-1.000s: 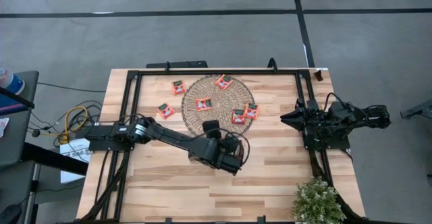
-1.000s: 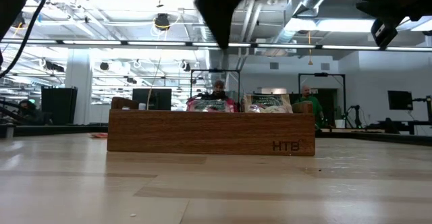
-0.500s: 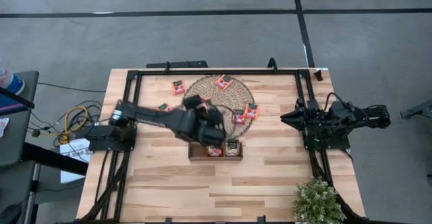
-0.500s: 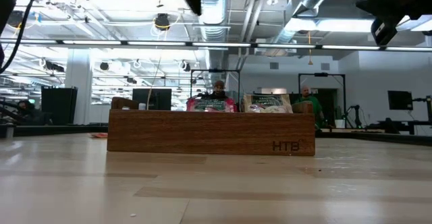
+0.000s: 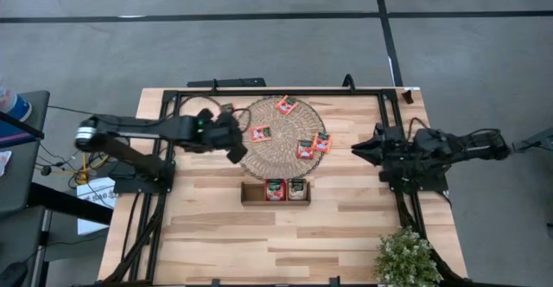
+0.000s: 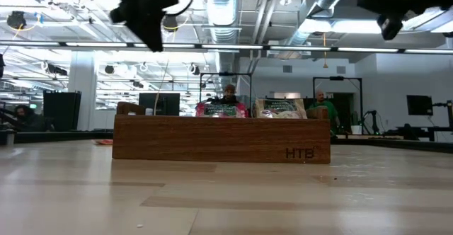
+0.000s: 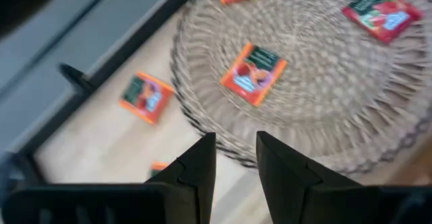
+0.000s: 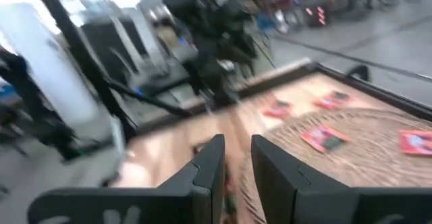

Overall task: Pick & Place Tea
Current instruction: Put the red tea bag into the middle section of the wooden organizer

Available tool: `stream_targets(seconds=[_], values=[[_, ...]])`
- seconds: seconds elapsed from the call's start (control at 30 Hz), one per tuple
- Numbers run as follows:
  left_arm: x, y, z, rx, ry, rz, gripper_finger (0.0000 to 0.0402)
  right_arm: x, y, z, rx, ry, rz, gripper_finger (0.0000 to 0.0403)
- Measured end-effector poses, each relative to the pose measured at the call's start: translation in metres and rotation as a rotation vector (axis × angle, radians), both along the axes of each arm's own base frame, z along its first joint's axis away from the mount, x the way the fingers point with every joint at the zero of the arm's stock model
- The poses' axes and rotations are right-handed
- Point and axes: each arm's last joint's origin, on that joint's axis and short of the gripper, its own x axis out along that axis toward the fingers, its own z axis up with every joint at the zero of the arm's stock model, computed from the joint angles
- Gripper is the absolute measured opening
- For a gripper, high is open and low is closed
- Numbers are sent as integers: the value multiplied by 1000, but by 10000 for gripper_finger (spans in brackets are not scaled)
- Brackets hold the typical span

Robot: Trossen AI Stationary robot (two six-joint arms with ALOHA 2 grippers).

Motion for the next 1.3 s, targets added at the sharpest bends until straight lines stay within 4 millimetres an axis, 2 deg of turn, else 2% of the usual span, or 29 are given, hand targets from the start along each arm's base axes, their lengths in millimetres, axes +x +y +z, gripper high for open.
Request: stream_targets(seconds=[0.27,0.4,0.5,0.67,0.83,0.97,1.07,1.3], values=[[-42,0,-27,-38,-190,30,99,54,-16,26,-168,363,-112,66],[-60,3,-37,-34,-259,48,99,89,-35,31,-179,539,-121,66],[-71,6,-42,-37,-322,59,99,116,-55,31,-160,604,-88,68],[-87,5,-43,-36,-379,30,99,150,-91,22,-79,710,-19,98],[-93,5,-42,-26,-428,16,99,172,-118,8,-36,838,-8,162],[-92,4,-49,-30,-451,-36,99,189,-126,-7,3,951,13,215],[-92,4,-56,-20,-442,-48,99,201,-130,-20,23,1009,29,239],[-90,4,-75,-26,-522,-55,99,225,-135,-49,41,1127,72,241]])
